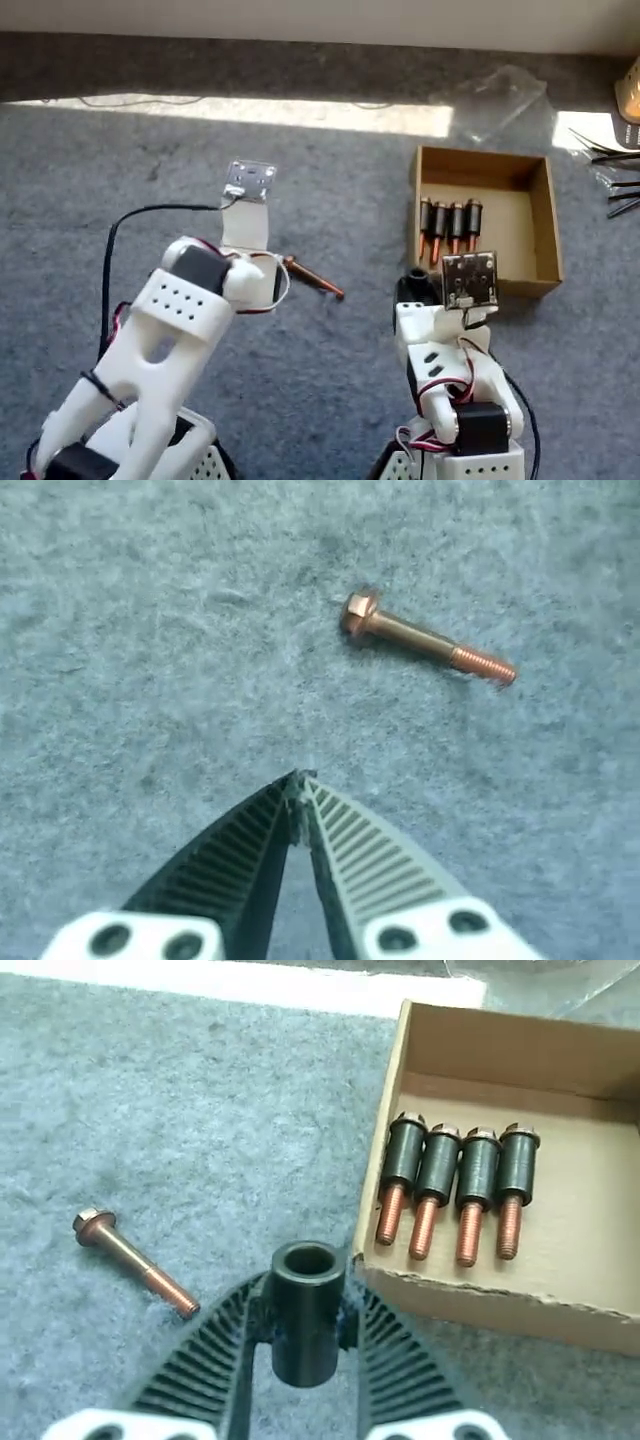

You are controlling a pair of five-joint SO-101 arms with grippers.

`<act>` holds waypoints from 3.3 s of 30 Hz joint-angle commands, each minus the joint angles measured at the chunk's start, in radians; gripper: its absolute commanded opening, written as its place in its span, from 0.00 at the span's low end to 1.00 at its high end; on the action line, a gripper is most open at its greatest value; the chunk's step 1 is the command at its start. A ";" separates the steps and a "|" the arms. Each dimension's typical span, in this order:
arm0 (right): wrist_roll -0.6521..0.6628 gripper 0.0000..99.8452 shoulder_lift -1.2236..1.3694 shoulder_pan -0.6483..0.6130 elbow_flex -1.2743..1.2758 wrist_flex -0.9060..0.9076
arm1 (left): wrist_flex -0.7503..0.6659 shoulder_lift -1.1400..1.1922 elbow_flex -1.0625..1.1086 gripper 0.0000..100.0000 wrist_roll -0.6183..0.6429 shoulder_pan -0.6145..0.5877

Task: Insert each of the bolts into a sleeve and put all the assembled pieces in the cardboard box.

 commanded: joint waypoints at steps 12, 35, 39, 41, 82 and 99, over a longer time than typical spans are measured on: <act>-0.009 0.00 -0.025 0.010 -0.004 0.002 | -0.021 0.550 -0.446 0.22 0.493 0.162; -0.003 0.00 -0.025 0.008 -0.002 0.001 | -0.084 0.814 -0.581 0.22 0.870 0.036; -0.003 0.00 -0.025 0.008 -0.002 0.001 | -0.080 0.812 -0.581 0.22 0.870 0.036; -0.003 0.00 -0.025 0.008 -0.002 0.001 | -0.080 0.806 -0.581 0.22 0.870 0.035; 0.000 0.00 -0.025 0.007 0.022 -0.024 | 0.066 0.817 -0.634 0.51 0.872 0.088; 0.000 0.00 -0.025 0.007 0.024 -0.028 | 0.068 0.819 -0.624 0.51 0.867 0.061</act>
